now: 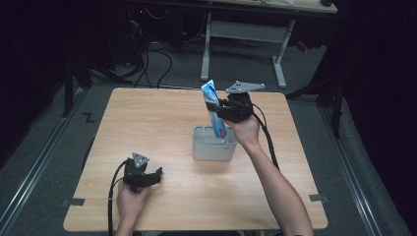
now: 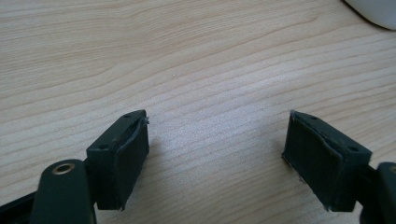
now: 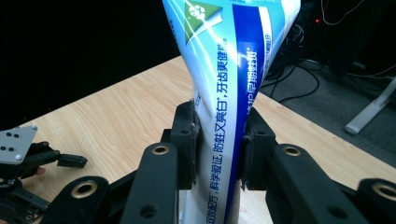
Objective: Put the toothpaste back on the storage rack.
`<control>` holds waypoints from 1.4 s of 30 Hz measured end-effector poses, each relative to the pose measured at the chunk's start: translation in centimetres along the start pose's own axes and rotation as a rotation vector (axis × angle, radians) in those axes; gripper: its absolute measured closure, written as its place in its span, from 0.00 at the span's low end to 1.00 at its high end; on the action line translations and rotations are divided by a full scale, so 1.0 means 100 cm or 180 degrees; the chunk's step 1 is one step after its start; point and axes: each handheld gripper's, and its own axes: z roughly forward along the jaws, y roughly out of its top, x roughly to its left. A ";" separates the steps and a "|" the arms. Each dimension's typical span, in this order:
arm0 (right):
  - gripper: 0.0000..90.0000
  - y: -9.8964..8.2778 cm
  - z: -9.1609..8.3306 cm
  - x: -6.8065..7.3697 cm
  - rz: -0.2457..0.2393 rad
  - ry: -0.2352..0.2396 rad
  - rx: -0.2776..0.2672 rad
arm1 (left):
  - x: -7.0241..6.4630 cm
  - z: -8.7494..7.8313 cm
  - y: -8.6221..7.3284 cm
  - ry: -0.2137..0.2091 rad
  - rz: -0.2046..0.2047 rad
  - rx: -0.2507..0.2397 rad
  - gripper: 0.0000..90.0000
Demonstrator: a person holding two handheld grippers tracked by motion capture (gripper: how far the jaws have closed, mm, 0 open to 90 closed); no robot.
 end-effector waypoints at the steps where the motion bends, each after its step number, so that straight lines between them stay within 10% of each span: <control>1: 0.79 -0.001 0.001 0.000 0.0016 0.0001 0.0011 | 0.000 0.000 0.000 -0.0002 0.0001 0.0003 0.25; 42: 0.80 -0.029 0.018 -0.002 -0.0049 -0.0048 0.0311 | 0.000 0.000 0.000 0.0001 -0.0011 -0.0003 0.25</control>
